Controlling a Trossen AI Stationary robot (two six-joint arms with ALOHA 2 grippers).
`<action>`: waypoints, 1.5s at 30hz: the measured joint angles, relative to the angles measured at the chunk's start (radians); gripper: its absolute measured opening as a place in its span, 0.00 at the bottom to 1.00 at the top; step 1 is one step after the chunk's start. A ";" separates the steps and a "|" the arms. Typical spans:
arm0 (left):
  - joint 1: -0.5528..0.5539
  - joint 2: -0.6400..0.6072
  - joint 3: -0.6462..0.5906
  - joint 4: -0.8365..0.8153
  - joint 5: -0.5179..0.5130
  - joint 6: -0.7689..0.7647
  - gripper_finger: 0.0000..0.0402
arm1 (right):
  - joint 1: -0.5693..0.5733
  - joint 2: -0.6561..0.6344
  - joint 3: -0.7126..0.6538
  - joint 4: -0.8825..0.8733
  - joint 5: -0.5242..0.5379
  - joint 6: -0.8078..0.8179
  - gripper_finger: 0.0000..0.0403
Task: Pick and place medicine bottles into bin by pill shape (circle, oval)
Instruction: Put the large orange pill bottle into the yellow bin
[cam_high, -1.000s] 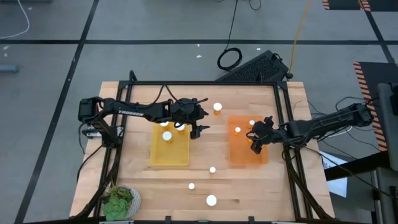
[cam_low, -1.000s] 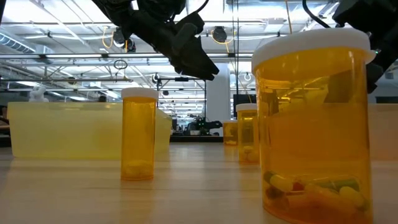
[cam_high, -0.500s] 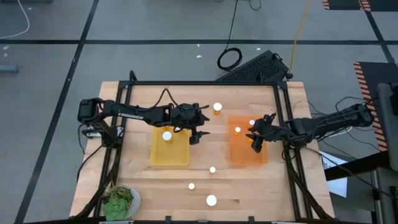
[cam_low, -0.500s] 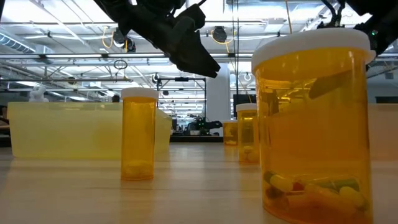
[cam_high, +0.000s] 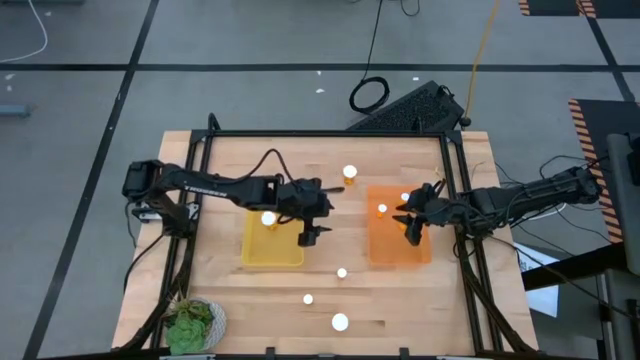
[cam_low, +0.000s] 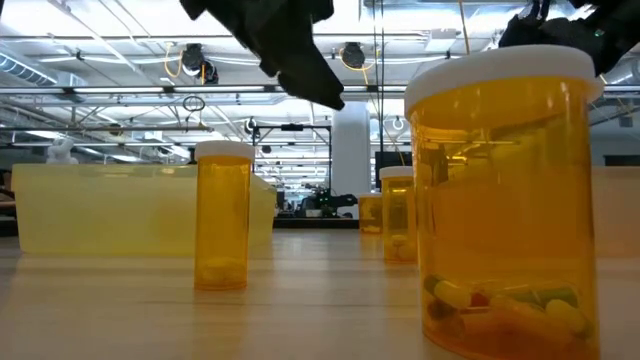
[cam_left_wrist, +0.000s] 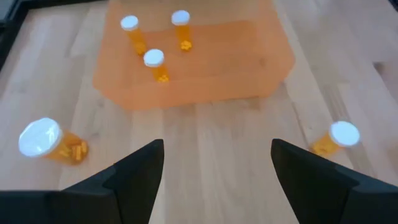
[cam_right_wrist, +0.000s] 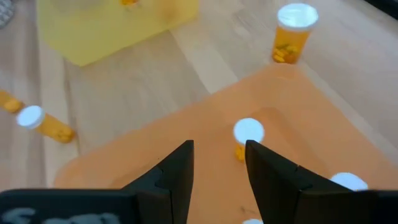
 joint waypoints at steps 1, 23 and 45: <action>-0.015 0.000 0.010 -0.013 -0.014 -0.003 0.75 | 0.000 0.000 0.000 0.007 -0.004 0.000 0.35; -0.410 0.010 0.056 -0.020 -0.195 -0.159 0.75 | -0.005 0.000 0.013 0.038 -0.025 -0.050 0.35; -0.488 0.349 0.331 -0.013 -0.094 -0.104 0.75 | 0.018 0.003 0.026 0.050 -0.018 -0.038 0.35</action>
